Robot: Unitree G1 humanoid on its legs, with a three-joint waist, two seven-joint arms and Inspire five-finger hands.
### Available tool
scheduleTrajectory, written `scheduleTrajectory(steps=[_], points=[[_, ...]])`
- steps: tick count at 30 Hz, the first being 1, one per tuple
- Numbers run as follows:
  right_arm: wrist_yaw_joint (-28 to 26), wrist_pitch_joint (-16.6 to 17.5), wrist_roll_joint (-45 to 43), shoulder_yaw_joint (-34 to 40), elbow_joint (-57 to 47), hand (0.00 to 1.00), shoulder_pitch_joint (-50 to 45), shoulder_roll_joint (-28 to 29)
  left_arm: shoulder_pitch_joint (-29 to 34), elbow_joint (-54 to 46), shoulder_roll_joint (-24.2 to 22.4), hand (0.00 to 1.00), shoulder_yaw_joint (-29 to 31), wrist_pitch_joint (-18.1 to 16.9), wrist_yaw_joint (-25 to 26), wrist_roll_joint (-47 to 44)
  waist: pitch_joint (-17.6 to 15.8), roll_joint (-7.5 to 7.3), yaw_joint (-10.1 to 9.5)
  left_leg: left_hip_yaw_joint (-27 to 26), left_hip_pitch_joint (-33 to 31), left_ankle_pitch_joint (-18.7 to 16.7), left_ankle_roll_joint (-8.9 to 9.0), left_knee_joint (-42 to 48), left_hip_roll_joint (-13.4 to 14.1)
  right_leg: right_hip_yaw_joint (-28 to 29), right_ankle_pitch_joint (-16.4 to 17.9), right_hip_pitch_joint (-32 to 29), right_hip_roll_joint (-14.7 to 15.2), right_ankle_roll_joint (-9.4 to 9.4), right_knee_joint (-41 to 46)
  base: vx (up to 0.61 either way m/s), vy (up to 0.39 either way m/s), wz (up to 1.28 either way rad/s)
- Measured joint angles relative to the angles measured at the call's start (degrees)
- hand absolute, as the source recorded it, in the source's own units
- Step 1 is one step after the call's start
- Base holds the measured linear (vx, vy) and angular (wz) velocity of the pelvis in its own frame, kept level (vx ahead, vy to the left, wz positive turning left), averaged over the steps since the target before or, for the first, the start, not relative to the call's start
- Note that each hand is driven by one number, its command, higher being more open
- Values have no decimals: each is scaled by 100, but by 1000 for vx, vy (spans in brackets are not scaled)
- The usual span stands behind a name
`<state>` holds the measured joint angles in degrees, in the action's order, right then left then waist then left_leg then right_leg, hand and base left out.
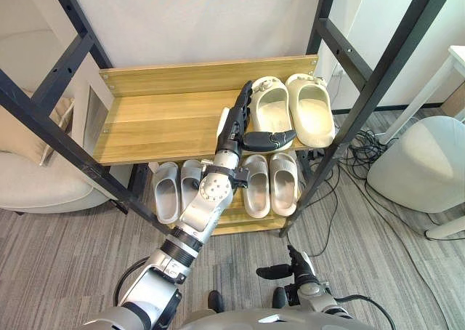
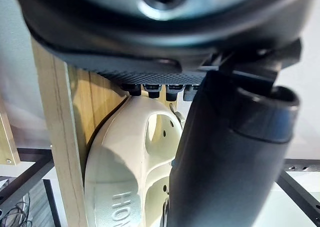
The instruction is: Organize the slippers on the shoe rack
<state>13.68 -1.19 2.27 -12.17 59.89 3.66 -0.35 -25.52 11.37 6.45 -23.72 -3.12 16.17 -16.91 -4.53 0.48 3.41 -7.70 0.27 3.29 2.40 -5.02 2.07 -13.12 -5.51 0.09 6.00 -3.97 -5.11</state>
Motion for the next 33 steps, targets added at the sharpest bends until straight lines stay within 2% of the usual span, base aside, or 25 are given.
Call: scheduleTrajectory(steps=[19,25,33], points=[[-52,-2,-2,24,-10,100,10,10,-1,-12,-15,100,207,13,31,126,-62,-38,6,31,18,32,-44,1,-8,-35,-7,33,4,-9,3,0,0,0],[-52,-5,-1,23,-11,100,43,10,431,-454,-14,100,440,15,105,127,-79,-39,-8,74,45,35,-49,1,-10,-85,-4,87,4,-13,4,0,0,4],[-53,-25,-1,24,-15,100,59,1,828,-863,-10,100,870,41,295,132,-81,-39,-149,200,42,66,-62,3,-11,-187,10,148,13,-5,20,-14,1,7]])
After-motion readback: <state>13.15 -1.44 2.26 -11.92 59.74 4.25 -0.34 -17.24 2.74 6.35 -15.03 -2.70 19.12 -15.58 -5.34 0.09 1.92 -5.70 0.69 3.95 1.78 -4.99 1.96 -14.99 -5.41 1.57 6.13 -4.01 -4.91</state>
